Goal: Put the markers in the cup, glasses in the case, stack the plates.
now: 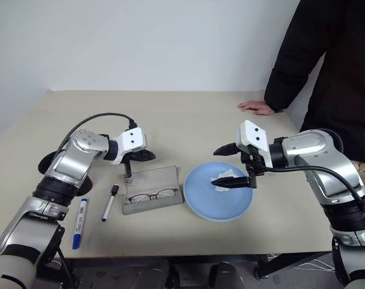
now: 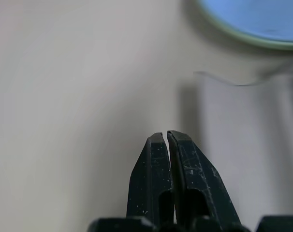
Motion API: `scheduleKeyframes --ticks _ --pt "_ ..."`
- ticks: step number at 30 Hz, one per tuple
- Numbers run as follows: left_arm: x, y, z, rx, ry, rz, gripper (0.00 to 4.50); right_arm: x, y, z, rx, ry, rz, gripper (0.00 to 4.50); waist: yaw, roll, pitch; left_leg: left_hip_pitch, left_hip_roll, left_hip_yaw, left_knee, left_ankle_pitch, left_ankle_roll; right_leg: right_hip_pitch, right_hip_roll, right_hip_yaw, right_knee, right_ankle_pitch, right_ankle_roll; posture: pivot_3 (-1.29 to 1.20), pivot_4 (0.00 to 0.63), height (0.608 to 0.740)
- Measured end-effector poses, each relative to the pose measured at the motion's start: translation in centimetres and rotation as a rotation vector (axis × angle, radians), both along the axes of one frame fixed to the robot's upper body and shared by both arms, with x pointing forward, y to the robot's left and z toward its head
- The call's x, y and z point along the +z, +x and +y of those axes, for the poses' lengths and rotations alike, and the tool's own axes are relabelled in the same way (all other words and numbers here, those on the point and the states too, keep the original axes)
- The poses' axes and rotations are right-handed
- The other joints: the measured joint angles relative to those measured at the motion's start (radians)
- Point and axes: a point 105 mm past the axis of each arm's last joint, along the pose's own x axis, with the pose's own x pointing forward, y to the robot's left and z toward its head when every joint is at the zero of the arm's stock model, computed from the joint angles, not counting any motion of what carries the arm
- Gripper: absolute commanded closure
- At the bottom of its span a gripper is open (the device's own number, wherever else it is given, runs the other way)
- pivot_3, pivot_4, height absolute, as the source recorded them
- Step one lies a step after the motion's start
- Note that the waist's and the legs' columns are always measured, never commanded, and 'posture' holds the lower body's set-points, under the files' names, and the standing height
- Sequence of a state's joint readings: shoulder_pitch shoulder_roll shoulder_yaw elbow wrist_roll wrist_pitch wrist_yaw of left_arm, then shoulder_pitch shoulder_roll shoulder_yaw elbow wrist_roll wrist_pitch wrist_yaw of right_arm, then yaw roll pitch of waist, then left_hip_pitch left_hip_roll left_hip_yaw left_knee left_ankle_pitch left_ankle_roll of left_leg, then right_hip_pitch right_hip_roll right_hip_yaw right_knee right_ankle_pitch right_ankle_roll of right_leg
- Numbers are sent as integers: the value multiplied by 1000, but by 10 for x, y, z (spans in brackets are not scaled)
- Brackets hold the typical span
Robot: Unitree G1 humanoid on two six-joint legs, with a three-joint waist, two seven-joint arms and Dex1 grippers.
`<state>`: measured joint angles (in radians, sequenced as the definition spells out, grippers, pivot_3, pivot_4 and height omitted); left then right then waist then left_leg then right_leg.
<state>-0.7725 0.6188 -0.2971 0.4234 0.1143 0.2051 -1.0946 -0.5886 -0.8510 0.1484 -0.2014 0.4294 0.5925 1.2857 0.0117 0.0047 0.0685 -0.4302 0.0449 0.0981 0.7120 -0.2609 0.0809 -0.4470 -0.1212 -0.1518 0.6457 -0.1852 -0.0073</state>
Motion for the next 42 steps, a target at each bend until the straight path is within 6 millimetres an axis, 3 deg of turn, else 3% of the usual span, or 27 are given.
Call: scheduleKeyframes --ticks 5,8,15,20,26,42 --pt "-34 0 9 33 35 66 4467 0 0 0 -1 1 0 0 1 0 0 -1 0 0 0 0 0 -1 0 0 0 0 0 0 0 697" --pt "-44 -3 13 29 54 90 4467 0 0 0 -1 0 0 0 2 0 0 -1 0 0 0 -1 1 -1 0 0 0 0 0 0 0 697" --pt "-43 -7 8 -22 52 113 4467 -1 2 -4 -13 -13 4 0 1 0 0 -1 0 0 1 -1 2 -2 -1 0 0 0 0 0 0 697" --pt "-26 -14 -7 -113 39 92 4467 -1 2 -5 -12 -14 5 0 1 0 0 -1 0 0 1 -1 2 -2 -1 0 0 0 0 0 0 697" --pt "-10 -41 -13 -228 56 103 4467 -2 2 -6 -11 -17 11 0 0 0 0 -1 1 1 1 -2 0 -3 0 1 0 0 0 0 0 697" --pt "-26 -80 -20 -239 13 187 4467 0 3 -7 -8 -24 1 0 1 0 0 -1 1 1 1 -2 1 -3 0 1 0 0 0 0 0 697"
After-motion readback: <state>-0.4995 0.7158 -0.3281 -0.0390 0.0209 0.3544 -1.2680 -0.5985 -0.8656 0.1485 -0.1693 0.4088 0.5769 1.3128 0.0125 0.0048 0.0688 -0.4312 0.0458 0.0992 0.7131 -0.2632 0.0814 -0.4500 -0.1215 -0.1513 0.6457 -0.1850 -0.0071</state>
